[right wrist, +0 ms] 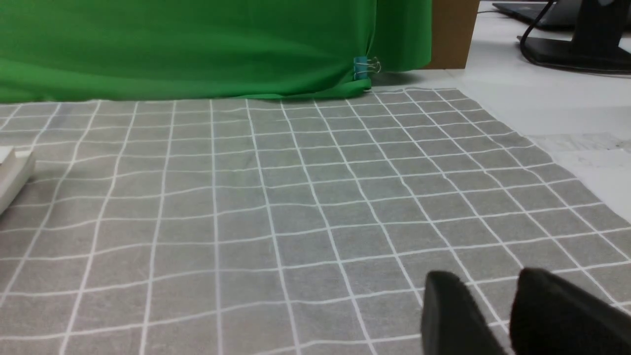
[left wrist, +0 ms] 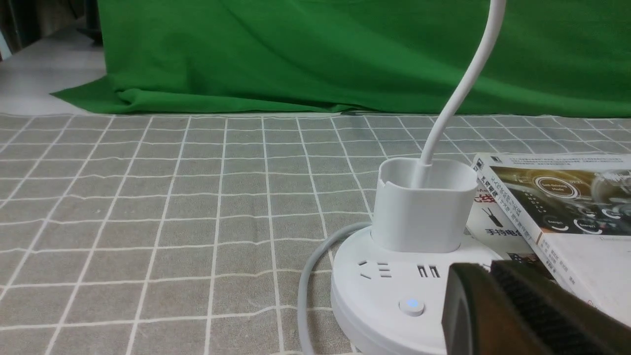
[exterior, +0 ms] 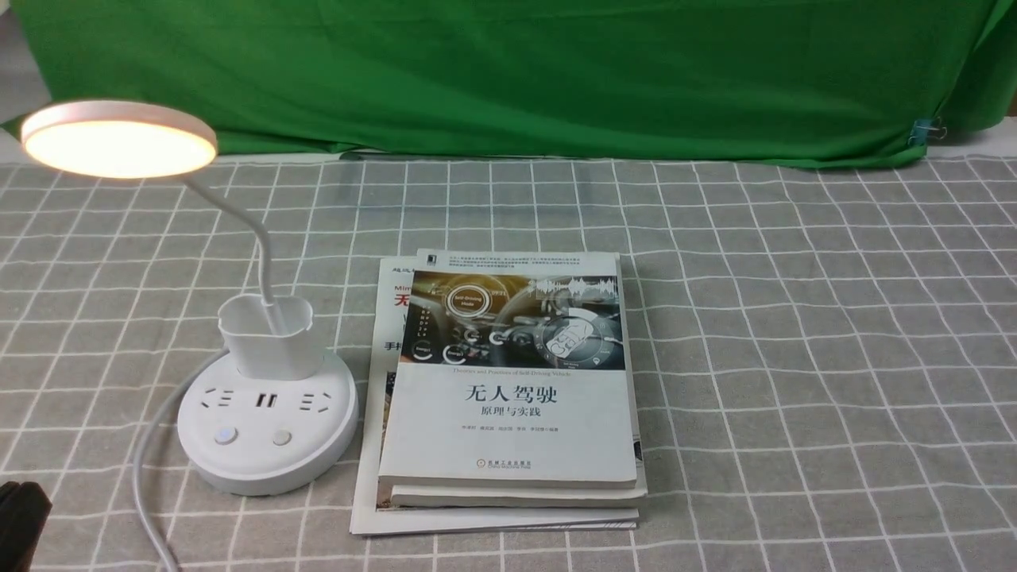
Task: Turn on the desk lamp on the grey coffee tablecloth with your hand.
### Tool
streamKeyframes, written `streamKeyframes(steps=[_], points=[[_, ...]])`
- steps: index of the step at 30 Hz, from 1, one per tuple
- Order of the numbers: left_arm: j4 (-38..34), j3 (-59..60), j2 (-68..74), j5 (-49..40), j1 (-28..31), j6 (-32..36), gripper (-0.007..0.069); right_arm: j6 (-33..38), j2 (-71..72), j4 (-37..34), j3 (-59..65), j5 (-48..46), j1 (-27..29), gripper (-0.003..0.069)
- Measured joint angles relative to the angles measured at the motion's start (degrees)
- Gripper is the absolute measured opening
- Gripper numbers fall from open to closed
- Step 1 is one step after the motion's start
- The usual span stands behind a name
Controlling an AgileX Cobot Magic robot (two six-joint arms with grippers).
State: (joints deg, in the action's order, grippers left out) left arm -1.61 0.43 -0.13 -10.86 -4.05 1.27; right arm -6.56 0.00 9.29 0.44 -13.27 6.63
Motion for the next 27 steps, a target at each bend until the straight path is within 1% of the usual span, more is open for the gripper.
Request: streamKeyframes(steps=[27], points=[[0.78,0.0,0.0,0.12,0.0,0.6,0.0027,0.0,0.0,0.0,0.0,0.0,0.0,0.0245]])
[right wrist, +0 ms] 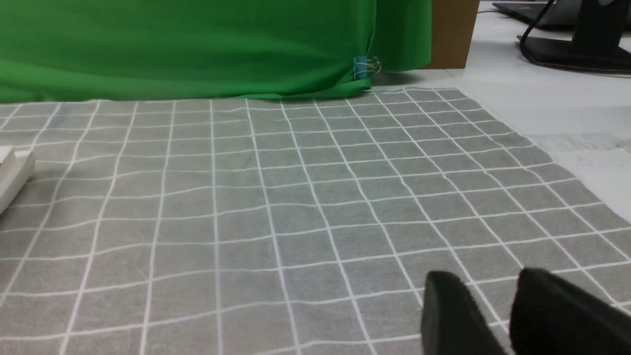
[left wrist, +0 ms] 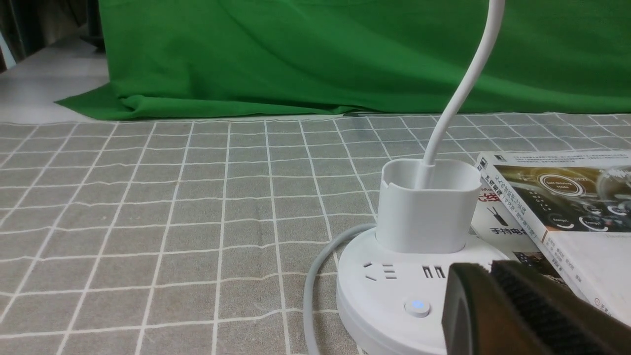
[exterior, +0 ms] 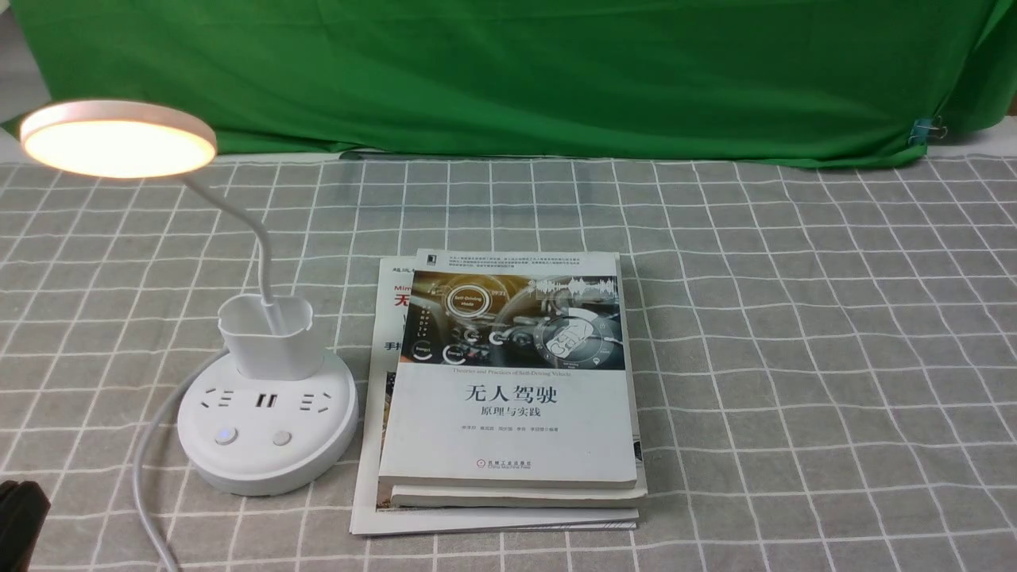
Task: Turn on the desk lamp on the grey coffee tablecloth with your hand.
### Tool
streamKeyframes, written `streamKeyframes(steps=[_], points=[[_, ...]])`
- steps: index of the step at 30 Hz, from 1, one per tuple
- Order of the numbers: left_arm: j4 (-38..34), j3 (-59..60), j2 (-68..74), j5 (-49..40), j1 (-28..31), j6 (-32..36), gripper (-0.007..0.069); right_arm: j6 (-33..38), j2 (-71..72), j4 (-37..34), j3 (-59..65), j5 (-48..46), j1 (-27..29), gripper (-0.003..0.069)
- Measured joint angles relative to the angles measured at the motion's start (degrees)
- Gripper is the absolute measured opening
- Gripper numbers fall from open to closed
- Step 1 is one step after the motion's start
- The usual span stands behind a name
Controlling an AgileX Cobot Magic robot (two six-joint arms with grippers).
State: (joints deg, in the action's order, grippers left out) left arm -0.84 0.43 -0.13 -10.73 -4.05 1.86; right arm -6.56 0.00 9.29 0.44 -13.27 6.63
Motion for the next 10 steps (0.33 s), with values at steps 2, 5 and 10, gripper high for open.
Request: streamKeyframes(steps=[2,5,10], points=[[0.0,0.0,0.0,0.0,0.0,0.0,0.0029,0.0,0.0,0.0,0.0,0.0,0.0,0.0245],[0.0,0.0,0.0,0.05,0.0,0.09,0.0037,0.0,0.0,0.0,0.0,0.0,0.0,0.0245],[0.0,0.0,0.0,0.05,0.0,0.21,0.0041,0.0,0.0,0.0,0.0,0.0,0.0,0.0245]])
